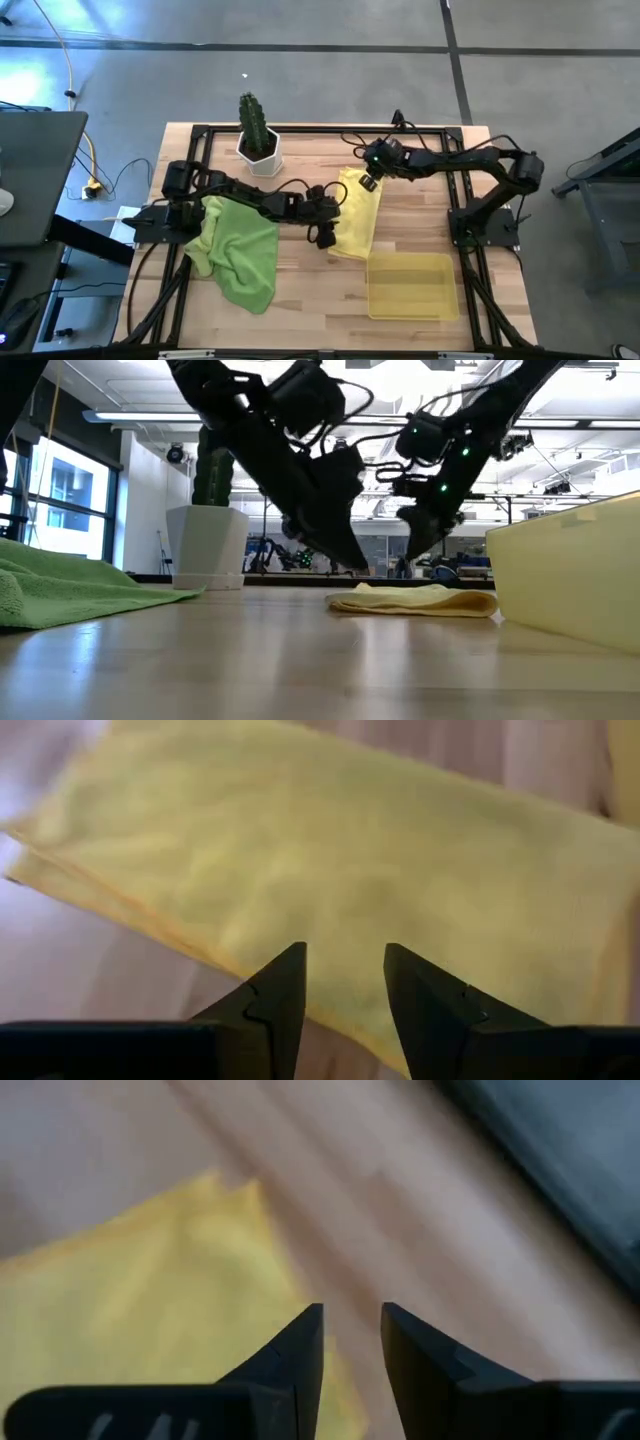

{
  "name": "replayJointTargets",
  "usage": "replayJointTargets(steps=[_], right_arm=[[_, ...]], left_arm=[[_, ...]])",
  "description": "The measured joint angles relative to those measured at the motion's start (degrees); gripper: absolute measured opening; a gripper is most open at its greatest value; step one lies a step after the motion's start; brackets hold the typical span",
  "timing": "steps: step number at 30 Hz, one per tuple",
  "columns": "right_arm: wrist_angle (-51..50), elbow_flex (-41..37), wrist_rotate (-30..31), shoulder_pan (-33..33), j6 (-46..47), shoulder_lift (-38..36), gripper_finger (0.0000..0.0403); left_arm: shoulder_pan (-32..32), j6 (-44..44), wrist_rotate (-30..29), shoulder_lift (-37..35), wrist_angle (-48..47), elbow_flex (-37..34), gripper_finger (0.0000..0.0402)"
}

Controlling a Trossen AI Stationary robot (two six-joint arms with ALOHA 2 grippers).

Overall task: Roll microfiber towels into tight, uniform cylinder then place into a basket
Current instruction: Fold the yellow towel

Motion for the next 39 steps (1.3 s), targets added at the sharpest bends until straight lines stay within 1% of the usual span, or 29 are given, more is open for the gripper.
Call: replayJointTargets(steps=[3,4,6,9,12,15,18,20,23,26,32,34,36,39], right_arm=[[-8.07,0.04,-6.59,1.48,5.6,-1.07,0.0094],[-9.77,-0.41,-7.39,2.19,6.51,-1.33,0.0094],[-11.45,-1.62,-6.9,3.95,7.88,-1.39,0.0094],[-8.89,-4.62,-5.49,6.32,9.45,-1.37,0.0094],[-3.22,-7.48,-5.39,7.74,9.93,-1.36,0.0094],[2.9,-9.82,-3.49,8.04,9.54,-1.3,0.0094],[7.72,-11.53,-0.42,7.54,6.56,-1.3,0.0094],[11.14,-12.61,1.73,6.75,3.36,-1.3,0.0094],[14.94,-13.68,2.56,4.77,-1.09,-1.3,0.0094],[16.79,-13.76,2.33,2.34,-2.97,-1.3,0.0094],[19.64,-13.76,-0.1,-1.75,-4.91,-1.3,0.0094],[18.12,-13.37,-1.03,-2.19,-3.93,-1.39,0.0094],[15.92,-12.57,-3.25,-1.83,-1.67,-1.79,0.0094],[12.54,-11.79,-6.45,-0.19,0.16,-2.2,0.0094]], left_arm=[[-0.25,0.03,6.07,0.43,-0.15,0.01,0.0126],[-0.43,0.14,7.14,0.84,0.05,0.04,0.0126],[-0.85,0.13,7.61,1.14,-0.62,-0.09,0.0126],[-1.38,0.59,6.3,1.77,0.45,0.1,0.0126],[-1.43,1.21,5.36,2.27,0.1,-0.02,0.0126],[-1.43,1.53,5.1,2.52,-0.07,0.0,0.0126],[-1.43,1.68,4.63,2.52,0.14,0.0,0.0126],[-1.43,1.71,2.45,2.52,0.07,0.0,0.0126],[-1.34,1.72,-1.7,2.52,0.07,0.0,0.0126],[-0.68,1.73,-3.81,2.52,-0.02,0.0,0.0126],[1.45,1.56,-3.95,2.52,-0.12,0.0,0.0126],[1.75,0.46,-3.92,2.52,0.0,0.0,0.0126],[1.47,0.42,-3.76,2.45,0.3,0.0,0.0126],[-0.13,3.29,-3.33,2.19,1.05,0.0,0.0126]])
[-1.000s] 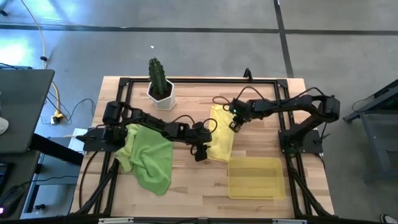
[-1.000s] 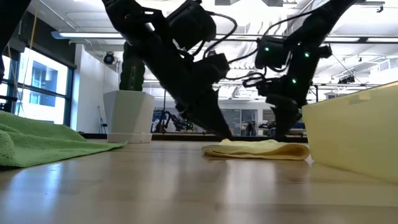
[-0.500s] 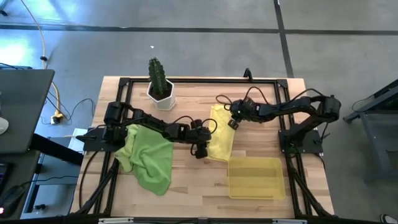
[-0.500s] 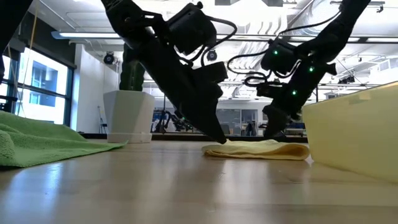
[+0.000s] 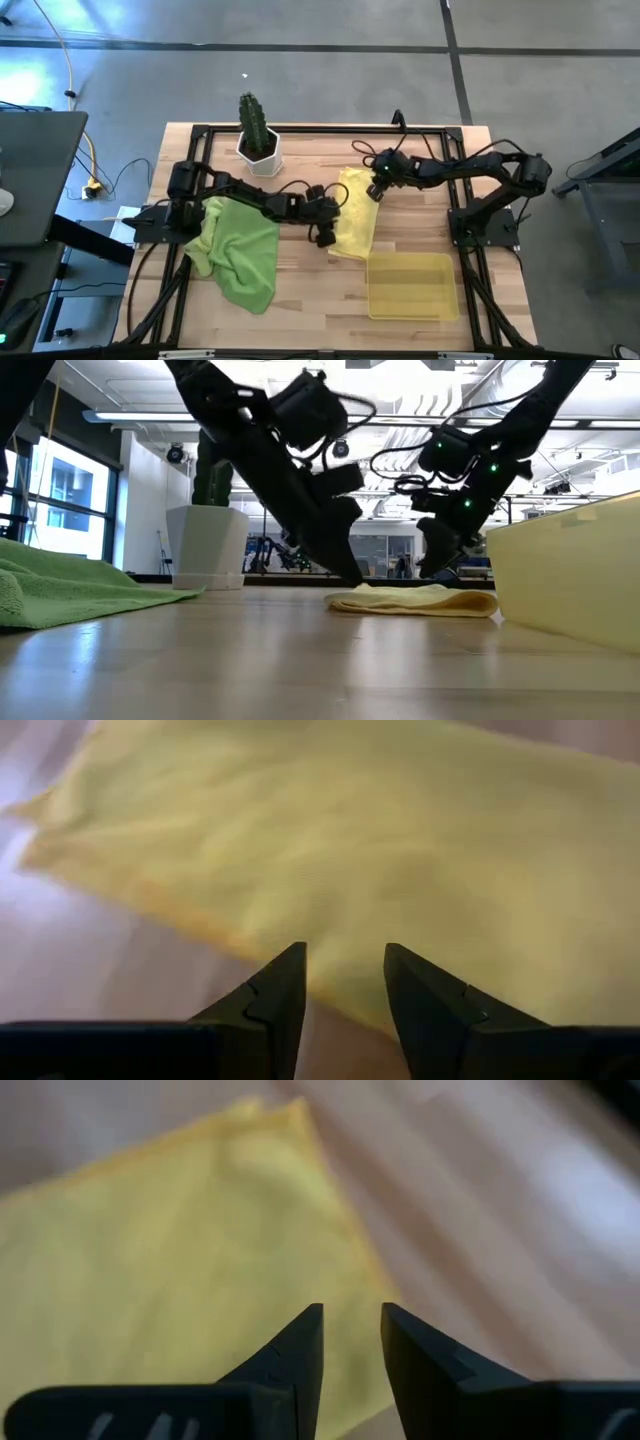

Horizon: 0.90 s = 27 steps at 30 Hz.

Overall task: Roll microfiber towels into tight, uniform cylinder then place into a basket
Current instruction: Fold the yellow towel

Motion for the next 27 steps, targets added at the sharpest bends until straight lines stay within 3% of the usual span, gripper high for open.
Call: replayJointTargets(steps=[5,12,19,27], right_arm=[[-6.78,0.08,-1.14,4.04,0.37,0.03,0.0094],[-10.34,0.08,-0.21,5.93,3.73,0.13,0.0094],[-1.55,0.09,1.83,3.7,-2.2,3.53,0.0094],[14.88,0.43,-0.9,-0.29,-8.18,12.38,0.0094]], left_arm=[[-2.78,8.84,4.22,0.16,0.82,0.0,0.0126],[-2.25,7.84,6.01,2.87,1.49,0.17,0.0126],[-1.65,7.16,4.78,3.67,1.87,0.28,0.0126],[1.15,5.82,0.55,3.54,-0.65,0.22,0.0126]])
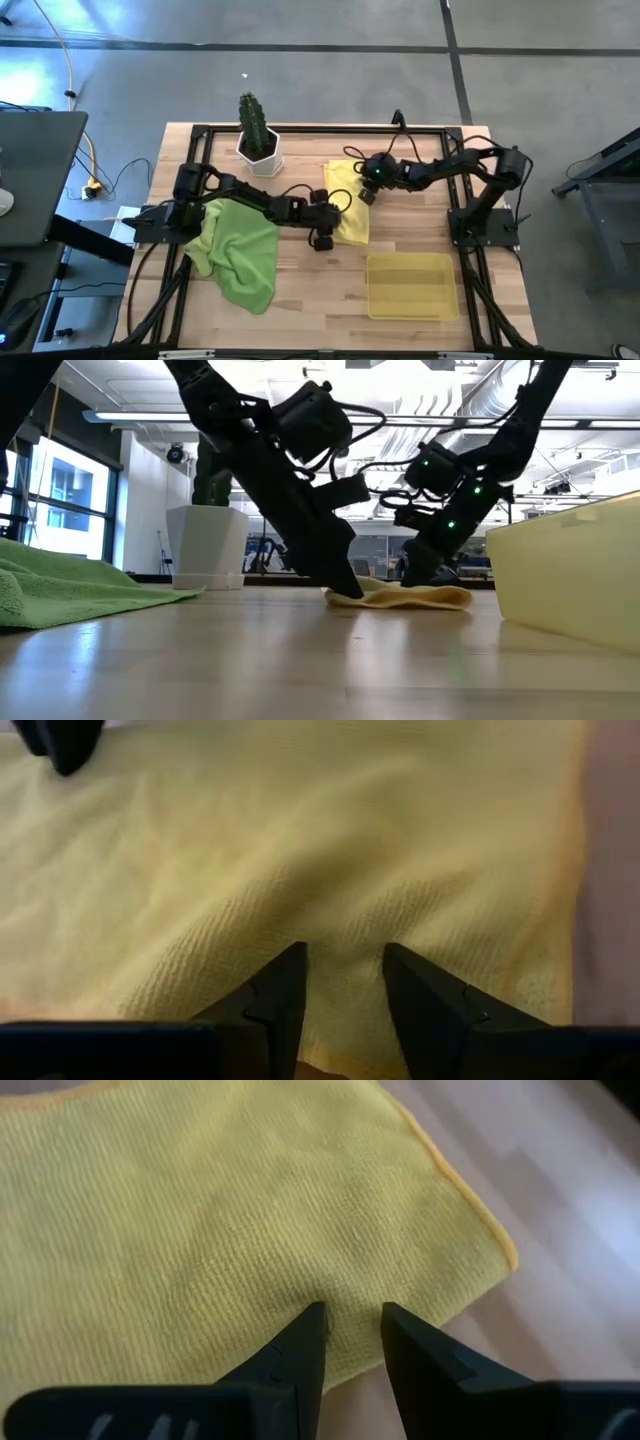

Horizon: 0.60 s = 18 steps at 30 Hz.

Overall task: Roll microfiber towels into tight, uniform cylinder then place into a basket
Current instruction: Fold the yellow towel

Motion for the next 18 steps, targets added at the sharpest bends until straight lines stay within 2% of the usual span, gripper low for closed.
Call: replayJointTargets(steps=[4,7,13,18], right_arm=[[4.34,-0.06,-0.32,-1.45,-2.75,1.51,0.0094],[2.69,0.52,-0.34,-1.84,-3.65,0.24,0.0094],[-11.99,4.22,-0.04,-1.25,-7.56,-7.16,0.0094],[-22.88,5.94,-0.71,1.91,-8.62,-14.22,0.0105]], left_arm=[[1.9,-1.5,-0.78,0.07,-0.19,-0.04,0.0126],[2.61,-3.31,-0.76,-0.16,-0.34,-0.08,0.0126],[1.55,-3.84,-0.46,-3.0,-2.97,-0.5,0.0126],[0.46,-3.82,4.51,-6.92,-5.72,-0.33,0.0126]])
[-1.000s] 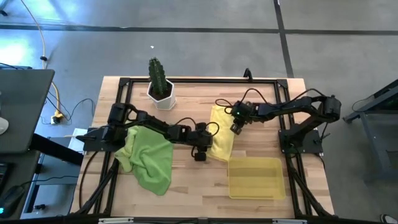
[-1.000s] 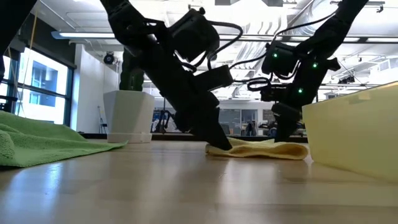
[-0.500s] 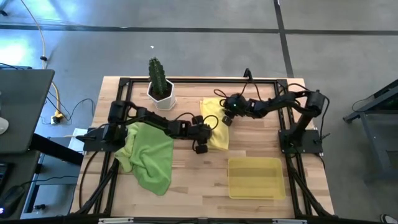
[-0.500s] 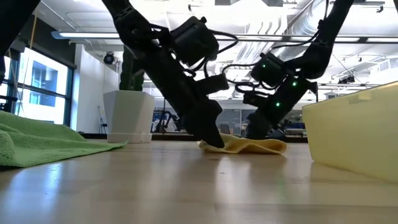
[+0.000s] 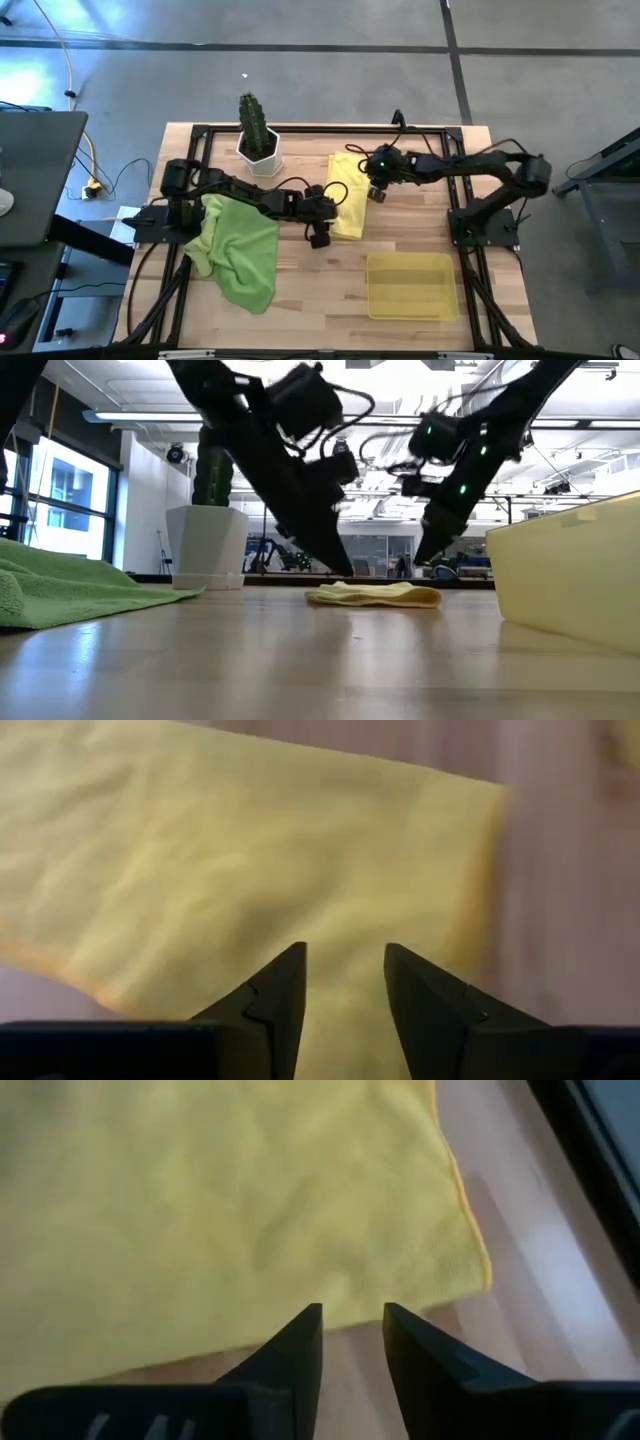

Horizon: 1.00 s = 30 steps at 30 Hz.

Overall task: Roll microfiber towels into tight, uniform cylinder then place into a basket
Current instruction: Fold the yellow towel, then roll the yellow towel

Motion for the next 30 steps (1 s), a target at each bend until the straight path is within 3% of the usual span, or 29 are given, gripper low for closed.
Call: replayJointTargets(steps=[3,6,10,18,30], right_arm=[[-2.82,0.18,-6.07,3.16,-1.47,-3.39,0.0127],[-4.39,0.18,-10.78,6.72,-6.15,-4.45,0.0152],[-4.05,0.16,-10.89,10.93,-16.51,-3.03,0.0172],[-3.19,0.16,-10.48,16.01,-29.89,1.08,0.0168],[-3.27,0.16,-10.43,19.72,-33.87,1.34,0.0167]], left_arm=[[-0.64,3.28,1.46,-0.45,-2.9,-0.11,0.0126],[-1.49,11.91,1.24,-0.64,-5.18,-0.03,0.0126],[-2.4,24.33,1.22,-0.33,-7.69,0.02,0.0126],[-3.46,45.44,-0.34,-0.29,-9.19,0.07,0.0127],[-2.46,58.39,-0.58,0.51,-7.37,0.11,0.0127]])
